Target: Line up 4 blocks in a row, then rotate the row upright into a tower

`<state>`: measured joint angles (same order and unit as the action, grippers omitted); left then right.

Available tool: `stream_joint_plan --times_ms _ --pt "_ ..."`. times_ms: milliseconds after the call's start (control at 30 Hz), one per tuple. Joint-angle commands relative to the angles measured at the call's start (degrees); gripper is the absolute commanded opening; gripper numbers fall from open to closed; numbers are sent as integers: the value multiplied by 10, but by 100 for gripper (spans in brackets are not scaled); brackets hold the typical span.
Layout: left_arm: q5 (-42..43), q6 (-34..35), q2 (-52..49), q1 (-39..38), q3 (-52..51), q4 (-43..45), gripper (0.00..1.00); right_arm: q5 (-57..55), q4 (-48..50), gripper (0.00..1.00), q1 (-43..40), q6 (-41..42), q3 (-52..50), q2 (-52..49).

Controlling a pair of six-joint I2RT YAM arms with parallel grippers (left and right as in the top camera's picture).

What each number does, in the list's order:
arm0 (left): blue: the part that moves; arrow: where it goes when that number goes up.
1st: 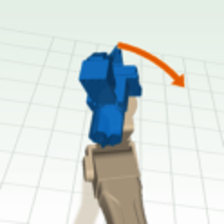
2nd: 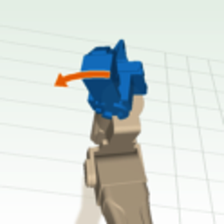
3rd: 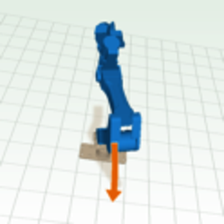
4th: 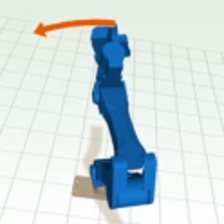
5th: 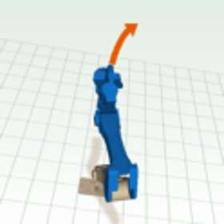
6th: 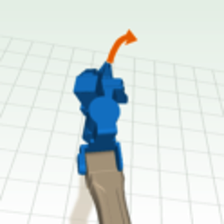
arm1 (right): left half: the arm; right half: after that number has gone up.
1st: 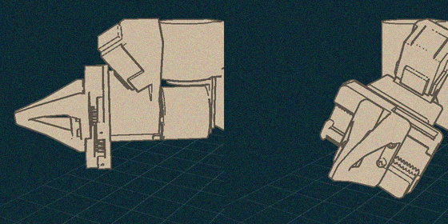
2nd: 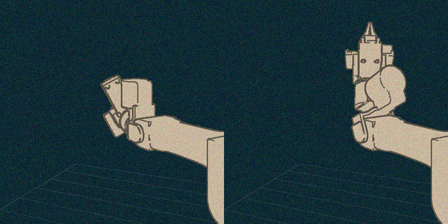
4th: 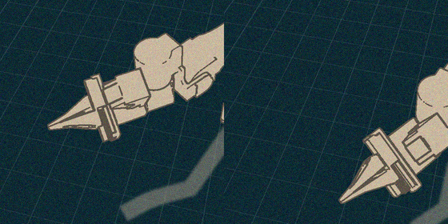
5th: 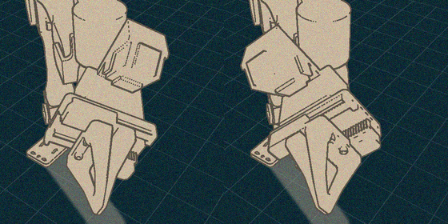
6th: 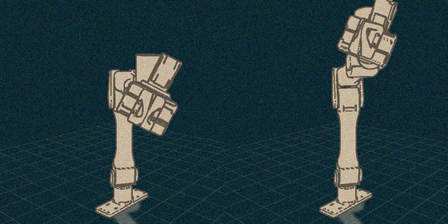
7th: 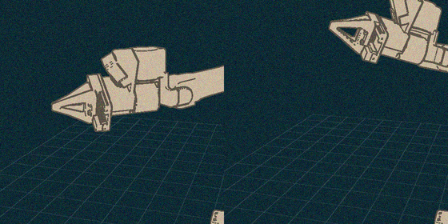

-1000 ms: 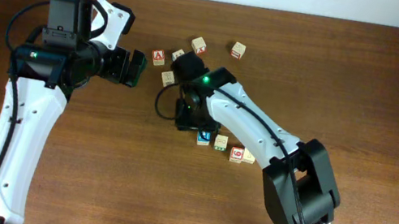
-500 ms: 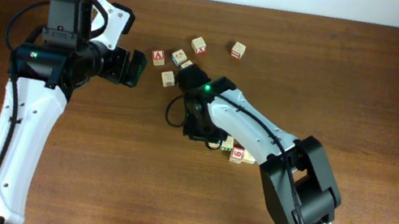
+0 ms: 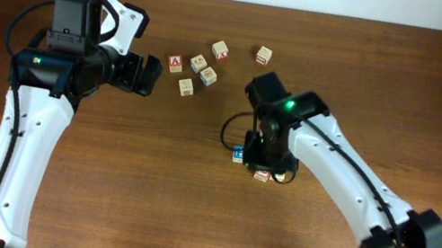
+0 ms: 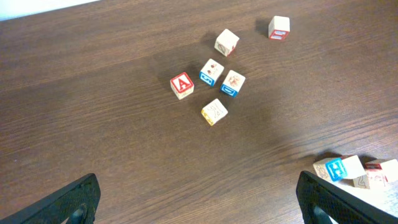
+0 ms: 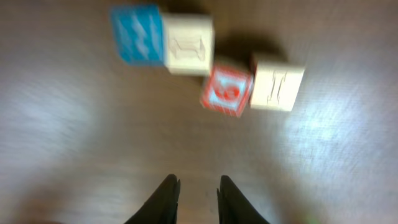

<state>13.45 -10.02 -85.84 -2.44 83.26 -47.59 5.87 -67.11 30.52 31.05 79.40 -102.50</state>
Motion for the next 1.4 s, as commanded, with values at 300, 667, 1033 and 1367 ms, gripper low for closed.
stream_joint_plan --times_ms 300,667,1033,1367 --pt "1 3 -3 1 9 -1 99 25 141 4 -37 35 -132 -27" --pt "1 3 -3 1 9 -1 99 28 166 4 -59 23 -131 -27" --pt "1 3 -3 1 9 -1 99 38 173 4 -59 9 -128 -27" --pt "1 3 -3 1 9 -1 99 41 196 4 -77 2 -127 -27"
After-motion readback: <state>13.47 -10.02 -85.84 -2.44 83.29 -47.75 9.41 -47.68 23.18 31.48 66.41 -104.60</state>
